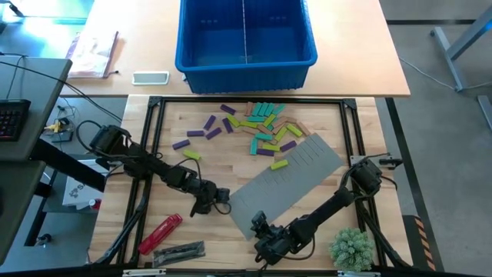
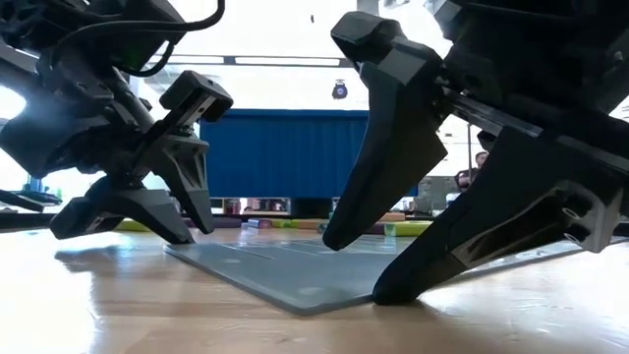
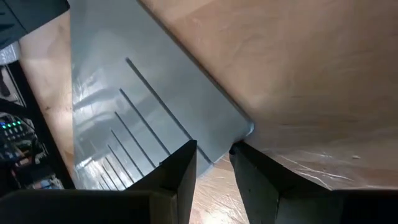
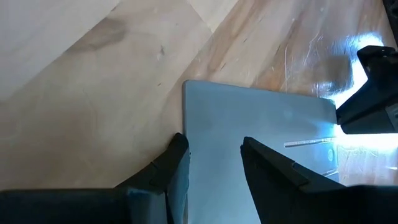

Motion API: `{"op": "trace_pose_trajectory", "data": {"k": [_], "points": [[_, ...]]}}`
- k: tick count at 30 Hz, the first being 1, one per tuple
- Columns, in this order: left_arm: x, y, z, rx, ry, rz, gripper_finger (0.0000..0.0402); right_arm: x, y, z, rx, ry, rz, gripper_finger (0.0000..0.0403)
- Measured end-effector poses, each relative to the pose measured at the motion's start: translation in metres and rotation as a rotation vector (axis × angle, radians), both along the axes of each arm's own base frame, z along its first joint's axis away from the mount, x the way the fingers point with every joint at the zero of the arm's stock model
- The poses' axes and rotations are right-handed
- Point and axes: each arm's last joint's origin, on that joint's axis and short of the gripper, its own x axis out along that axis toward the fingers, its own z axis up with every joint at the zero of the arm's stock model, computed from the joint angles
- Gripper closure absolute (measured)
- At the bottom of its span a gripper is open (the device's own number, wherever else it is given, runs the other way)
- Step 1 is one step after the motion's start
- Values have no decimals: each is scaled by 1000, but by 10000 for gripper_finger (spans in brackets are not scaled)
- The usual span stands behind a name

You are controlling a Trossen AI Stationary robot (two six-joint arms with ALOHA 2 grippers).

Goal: Sort blocks

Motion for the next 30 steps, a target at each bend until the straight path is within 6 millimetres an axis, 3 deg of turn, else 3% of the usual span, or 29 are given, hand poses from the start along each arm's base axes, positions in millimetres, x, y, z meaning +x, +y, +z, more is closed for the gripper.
{"op": "trace_pose_trajectory", "data": {"k": [15, 23, 30], "points": [[4, -3, 1, -36, -45, -54, 307, 5, -4, 1, -48, -54, -29, 269], [4, -3, 0, -58, -29, 0, 307, -24, 29, 18, -91, -89, 64, 269], [5, -1, -2, -87, -20, 2, 307, -29, 29, -1, -18, -4, -10, 269]]}}
